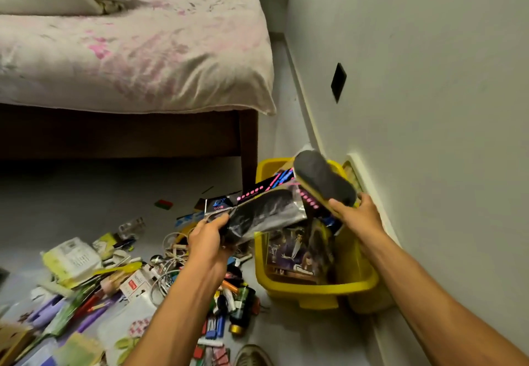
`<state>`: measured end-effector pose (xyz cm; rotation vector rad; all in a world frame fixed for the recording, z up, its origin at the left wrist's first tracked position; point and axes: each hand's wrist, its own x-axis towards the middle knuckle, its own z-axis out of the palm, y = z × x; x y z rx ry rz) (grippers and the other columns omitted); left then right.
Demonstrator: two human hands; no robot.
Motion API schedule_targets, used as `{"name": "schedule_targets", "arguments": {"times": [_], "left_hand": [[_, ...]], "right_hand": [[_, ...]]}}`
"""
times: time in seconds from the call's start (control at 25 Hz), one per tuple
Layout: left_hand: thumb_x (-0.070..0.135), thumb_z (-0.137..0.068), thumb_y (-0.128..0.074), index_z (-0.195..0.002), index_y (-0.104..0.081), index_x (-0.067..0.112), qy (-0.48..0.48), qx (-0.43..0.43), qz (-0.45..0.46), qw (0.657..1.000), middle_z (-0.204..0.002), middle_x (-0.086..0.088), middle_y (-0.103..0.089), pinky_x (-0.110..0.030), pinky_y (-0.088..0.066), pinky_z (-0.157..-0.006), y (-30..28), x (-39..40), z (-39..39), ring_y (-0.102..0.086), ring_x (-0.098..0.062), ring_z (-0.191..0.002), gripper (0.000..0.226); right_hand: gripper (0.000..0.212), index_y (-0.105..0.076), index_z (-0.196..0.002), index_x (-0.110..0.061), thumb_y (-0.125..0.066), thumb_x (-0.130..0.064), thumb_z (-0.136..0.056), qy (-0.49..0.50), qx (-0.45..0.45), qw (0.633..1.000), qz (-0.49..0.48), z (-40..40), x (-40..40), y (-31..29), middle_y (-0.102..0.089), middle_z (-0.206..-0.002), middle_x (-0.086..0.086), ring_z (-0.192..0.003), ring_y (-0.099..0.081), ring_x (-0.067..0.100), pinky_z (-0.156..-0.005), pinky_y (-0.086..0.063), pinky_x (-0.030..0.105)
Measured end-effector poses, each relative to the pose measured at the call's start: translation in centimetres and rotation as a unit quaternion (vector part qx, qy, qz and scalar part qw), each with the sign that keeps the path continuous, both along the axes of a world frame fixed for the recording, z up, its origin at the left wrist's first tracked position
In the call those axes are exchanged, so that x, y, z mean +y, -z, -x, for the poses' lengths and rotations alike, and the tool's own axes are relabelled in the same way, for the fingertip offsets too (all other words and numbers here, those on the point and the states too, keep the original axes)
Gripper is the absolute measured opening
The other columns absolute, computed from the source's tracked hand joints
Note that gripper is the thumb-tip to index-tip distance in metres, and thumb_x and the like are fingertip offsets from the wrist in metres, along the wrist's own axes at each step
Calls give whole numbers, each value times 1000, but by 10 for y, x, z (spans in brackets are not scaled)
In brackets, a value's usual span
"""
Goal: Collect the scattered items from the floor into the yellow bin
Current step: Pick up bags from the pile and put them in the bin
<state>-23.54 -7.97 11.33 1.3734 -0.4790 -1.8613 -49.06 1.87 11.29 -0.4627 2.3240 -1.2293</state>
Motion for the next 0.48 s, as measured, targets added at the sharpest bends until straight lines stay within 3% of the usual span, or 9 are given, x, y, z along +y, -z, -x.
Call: {"name": "schedule_targets", "arguments": {"times": [0.04, 0.12, 0.24, 0.36, 0.4, 0.48], "left_hand": [[6, -90, -63, -144, -41, 6, 4, 19, 1, 1000, -127, -17, -62, -30, -52, -48, -6, 2, 6, -66, -25, -88, 58], [7, -91, -63, -132, -51, 5, 18, 51, 5, 999, -113, -16, -68, -30, -52, -49, -21, 8, 27, -70, -24, -78, 43], [16, -93, -63, -113, -59, 10, 58, 81, -4, 995, -123, -19, -65, -33, -54, -53, -46, 12, 69, -67, -27, -87, 21], [43, -95, -56, -139, -45, 20, 138, 89, -36, 986, -146, -16, -43, -54, -58, -72, -54, 16, 85, -47, -41, -127, 51], [49, -96, -53, -145, -38, 23, 156, 70, -38, 984, -152, -15, -34, -57, -56, -77, -51, 17, 80, -37, -43, -136, 57], [51, -97, -48, -148, -33, 23, 162, 33, -33, 986, -156, -14, -29, -54, -54, -86, -39, 23, 60, -32, -39, -140, 61]], "right_hand": [[68, -42, -141, -22, -72, -42, -84, -19, 1, 1000, -21, -2, 3, -2, -55, -136, 5, -115, -58, 29, -95, -50, 44], [58, -44, -139, -27, -66, -42, -88, -14, -4, 1000, -7, -6, 8, -5, -53, -138, 4, -114, -58, 29, -96, -50, 50], [38, -52, -131, -26, -60, -30, -94, 38, -56, 995, 74, -12, 16, -9, -57, -129, 3, -106, -59, 24, -93, -52, 51], [36, -49, -134, -27, -52, -25, -98, 70, -74, 990, 97, -17, 28, -12, -55, -121, -3, -104, -58, 21, -94, -52, 49], [38, -47, -136, -27, -51, -25, -98, 72, -74, 990, 98, -19, 32, -11, -53, -120, -4, -105, -57, 20, -95, -51, 49], [39, -49, -135, -27, -51, -22, -97, 68, -73, 991, 85, -27, 38, -8, -54, -121, -3, -111, -55, 23, -98, -49, 51]]}}
